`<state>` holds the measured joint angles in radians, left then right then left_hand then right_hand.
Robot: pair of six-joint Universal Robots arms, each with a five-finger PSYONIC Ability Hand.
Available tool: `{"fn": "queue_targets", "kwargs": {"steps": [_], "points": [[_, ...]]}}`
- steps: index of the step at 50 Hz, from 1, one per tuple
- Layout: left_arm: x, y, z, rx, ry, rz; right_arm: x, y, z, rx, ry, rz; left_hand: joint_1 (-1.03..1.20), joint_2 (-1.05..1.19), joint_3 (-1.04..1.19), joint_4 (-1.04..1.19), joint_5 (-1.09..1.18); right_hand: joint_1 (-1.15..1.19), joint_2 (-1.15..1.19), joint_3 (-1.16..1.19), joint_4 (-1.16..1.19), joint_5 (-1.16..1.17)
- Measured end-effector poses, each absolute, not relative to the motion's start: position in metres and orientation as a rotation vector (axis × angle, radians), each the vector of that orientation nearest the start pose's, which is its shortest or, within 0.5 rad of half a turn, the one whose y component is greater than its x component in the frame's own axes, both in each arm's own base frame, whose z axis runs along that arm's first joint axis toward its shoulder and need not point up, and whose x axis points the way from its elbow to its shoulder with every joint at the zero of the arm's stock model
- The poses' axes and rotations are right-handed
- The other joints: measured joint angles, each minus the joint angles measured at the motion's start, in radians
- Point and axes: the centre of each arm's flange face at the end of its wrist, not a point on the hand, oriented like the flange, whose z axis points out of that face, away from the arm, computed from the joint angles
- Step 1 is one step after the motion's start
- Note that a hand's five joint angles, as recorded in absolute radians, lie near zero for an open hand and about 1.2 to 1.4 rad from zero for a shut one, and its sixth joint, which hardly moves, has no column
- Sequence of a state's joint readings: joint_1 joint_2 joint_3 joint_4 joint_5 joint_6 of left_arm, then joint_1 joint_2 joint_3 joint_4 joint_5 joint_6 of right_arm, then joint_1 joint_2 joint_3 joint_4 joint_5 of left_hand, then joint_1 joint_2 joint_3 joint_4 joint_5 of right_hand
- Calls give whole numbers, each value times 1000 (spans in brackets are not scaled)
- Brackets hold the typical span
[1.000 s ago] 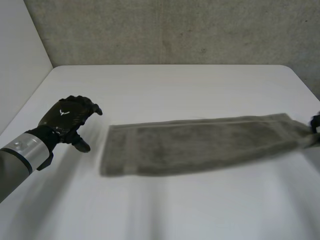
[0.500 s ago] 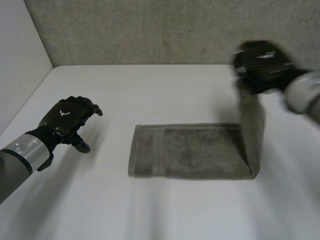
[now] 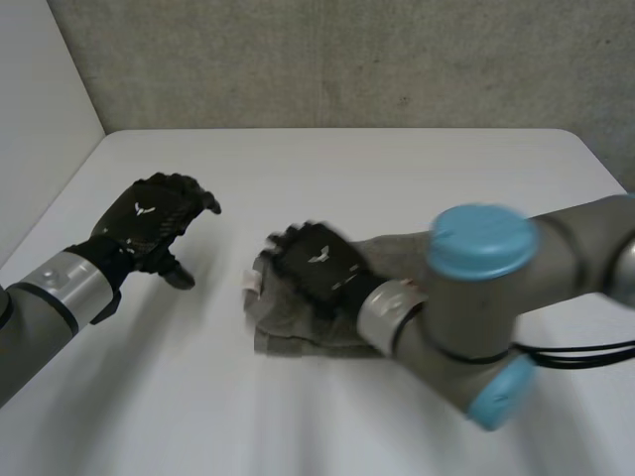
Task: Fold the towel.
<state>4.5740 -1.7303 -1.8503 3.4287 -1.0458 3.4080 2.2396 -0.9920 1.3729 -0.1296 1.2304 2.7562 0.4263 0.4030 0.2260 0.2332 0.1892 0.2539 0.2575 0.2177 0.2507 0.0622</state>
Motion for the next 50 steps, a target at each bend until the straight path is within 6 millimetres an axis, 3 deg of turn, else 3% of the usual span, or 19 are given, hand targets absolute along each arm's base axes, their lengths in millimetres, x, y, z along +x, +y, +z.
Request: {"fn": "queue_targets", "kwargs": {"steps": [4, 9, 13, 20, 24, 28, 33, 37, 45, 50], "points": [[-227, -269, 214, 1097, 2389, -2294, 333, -227, 197, -1252, 1796, -1690, 0, 0, 0, 0, 0, -4, -4, 0, 0, 0], [-242, -263, 223, 1114, 2391, -2346, 289, -238, 205, -1174, 1907, -1738, 0, 0, 0, 0, 0, -6, -4, 0, 0, 0], [-259, -253, 227, 1157, 2386, -2379, 248, -241, 196, -1106, 2019, -1721, 0, 0, 0, 0, 0, -6, -4, 0, 0, 2], [-278, -245, 221, 1208, 2380, -2389, 210, -242, 170, -1038, 2089, -1588, 0, 0, 0, 0, 0, 6, -1, 0, 0, 3], [-285, -243, 216, 1216, 2379, -2386, 201, -243, 155, -1014, 2096, -1524, 0, 0, 0, 0, 0, 88, 83, 0, 0, 105], [-288, -243, 213, 1211, 2381, -2381, 198, -247, 139, -1008, 2111, -1479, 0, 0, 0, 0, 0, 350, 356, 0, 0, 393], [-287, -243, 210, 1203, 2389, -2372, 194, -253, 128, -1032, 2136, -1473, 0, 0, 0, 0, 0, 859, 840, 0, 0, 889], [-286, -242, 210, 1199, 2396, -2365, 190, -258, 128, -1035, 2153, -1492, 0, 0, 0, 0, 0, 1033, 978, 0, 0, 1091], [-282, -243, 212, 1154, 2389, -2363, 188, -270, 159, -1055, 2109, -1613, 0, 0, 0, 0, 0, 1036, 978, 0, 0, 1094], [-279, -245, 215, 1120, 2376, -2369, 214, -268, 194, -1119, 1978, -1654, 0, 0, 0, 0, 0, 1040, 985, 0, 0, 1098]]}}
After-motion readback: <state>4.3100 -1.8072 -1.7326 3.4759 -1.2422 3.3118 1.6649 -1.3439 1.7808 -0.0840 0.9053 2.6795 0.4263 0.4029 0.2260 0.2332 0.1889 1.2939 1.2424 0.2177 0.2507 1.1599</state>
